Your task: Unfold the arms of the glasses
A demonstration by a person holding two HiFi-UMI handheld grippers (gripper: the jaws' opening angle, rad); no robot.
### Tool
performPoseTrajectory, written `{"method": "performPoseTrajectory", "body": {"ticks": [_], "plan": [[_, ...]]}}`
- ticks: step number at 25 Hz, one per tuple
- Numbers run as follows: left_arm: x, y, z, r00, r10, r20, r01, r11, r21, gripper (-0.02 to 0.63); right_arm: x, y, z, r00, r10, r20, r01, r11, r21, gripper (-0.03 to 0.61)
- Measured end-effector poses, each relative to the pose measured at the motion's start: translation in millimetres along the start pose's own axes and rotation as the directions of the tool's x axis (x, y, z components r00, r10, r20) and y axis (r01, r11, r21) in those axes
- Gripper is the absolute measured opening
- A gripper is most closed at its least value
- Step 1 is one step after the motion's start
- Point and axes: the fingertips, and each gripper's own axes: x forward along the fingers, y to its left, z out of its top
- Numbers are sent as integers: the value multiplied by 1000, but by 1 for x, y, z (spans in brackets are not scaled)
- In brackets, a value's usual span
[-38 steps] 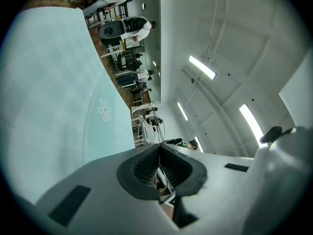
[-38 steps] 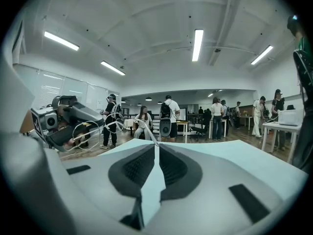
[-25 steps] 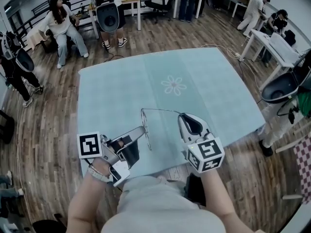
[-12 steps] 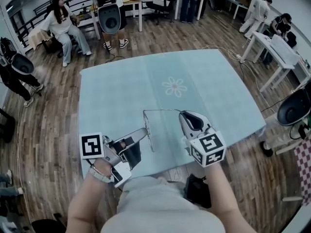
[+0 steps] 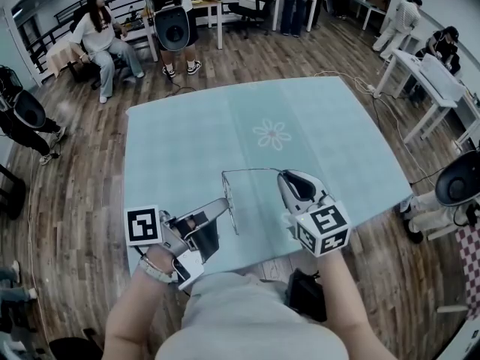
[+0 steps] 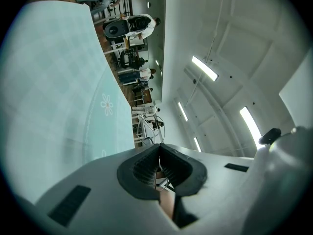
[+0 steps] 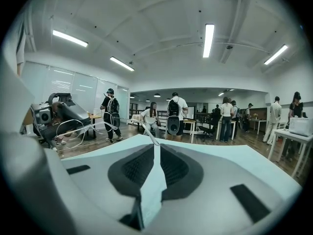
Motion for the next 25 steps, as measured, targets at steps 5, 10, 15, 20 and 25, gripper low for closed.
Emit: {"method": "performPoseTrajectory", "body": {"ticks": [5, 10, 15, 20, 25], "plan": [[-1, 1, 6, 1000, -8, 16, 8, 1000, -3, 12, -1, 0, -2, 1000, 14, 16, -14, 1000, 18, 88], [1, -2, 8, 1000, -13, 18, 13, 1000, 1, 12, -9, 1, -2, 999, 30, 24, -31, 999, 24, 127], [3, -6, 7, 1000, -19, 19, 19, 1000, 0, 12, -12, 2, -14, 999, 34, 7, -35, 999, 42, 129], [2, -5, 4, 1000, -24, 11, 24, 1000, -11, 12, -5, 21, -15, 995, 88, 39, -88, 996, -2, 127], [1, -6, -2, 999, -33, 7, 33, 999, -22, 12, 4, 46, -14, 982, 172, 79, -165, 982, -93, 118]]}}
